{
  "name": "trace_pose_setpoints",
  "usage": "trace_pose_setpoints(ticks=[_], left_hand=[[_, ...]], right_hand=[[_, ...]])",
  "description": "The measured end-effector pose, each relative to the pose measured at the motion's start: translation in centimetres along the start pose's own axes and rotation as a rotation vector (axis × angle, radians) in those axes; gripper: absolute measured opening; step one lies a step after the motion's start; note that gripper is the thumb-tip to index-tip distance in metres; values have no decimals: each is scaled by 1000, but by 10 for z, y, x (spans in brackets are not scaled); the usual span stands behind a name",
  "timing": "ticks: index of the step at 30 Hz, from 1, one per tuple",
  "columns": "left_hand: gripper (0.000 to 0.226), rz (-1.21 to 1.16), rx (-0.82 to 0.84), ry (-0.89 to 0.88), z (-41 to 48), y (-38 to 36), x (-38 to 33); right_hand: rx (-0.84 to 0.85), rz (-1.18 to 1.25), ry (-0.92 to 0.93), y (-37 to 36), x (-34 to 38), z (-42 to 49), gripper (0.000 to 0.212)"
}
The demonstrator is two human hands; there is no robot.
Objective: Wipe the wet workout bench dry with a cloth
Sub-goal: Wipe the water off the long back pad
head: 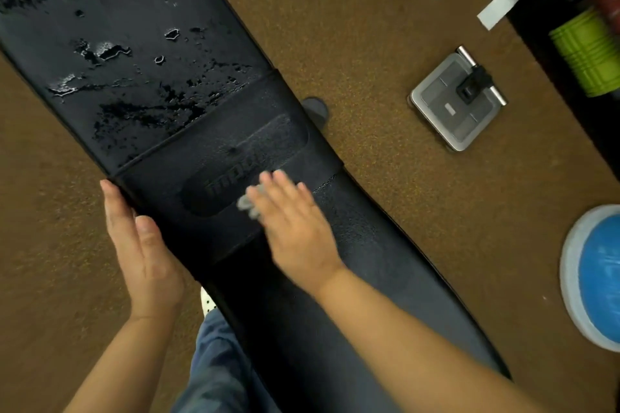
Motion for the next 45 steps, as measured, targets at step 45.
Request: trace_pose_setpoints(ticks=[45], left_hand=[[83, 134, 25, 32, -4, -9, -13]], right_hand=[[-66, 263, 173, -19, 58, 101, 32]])
Point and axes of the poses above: each hand's wrist, its own z-axis towards the middle knuckle, its own y-axis out of the back of the hand, x = y × z, the point moved 10 cm from there along z, towards the middle knuckle, and after that the axes turned 13 degrees about z, right-handed, at the moved point
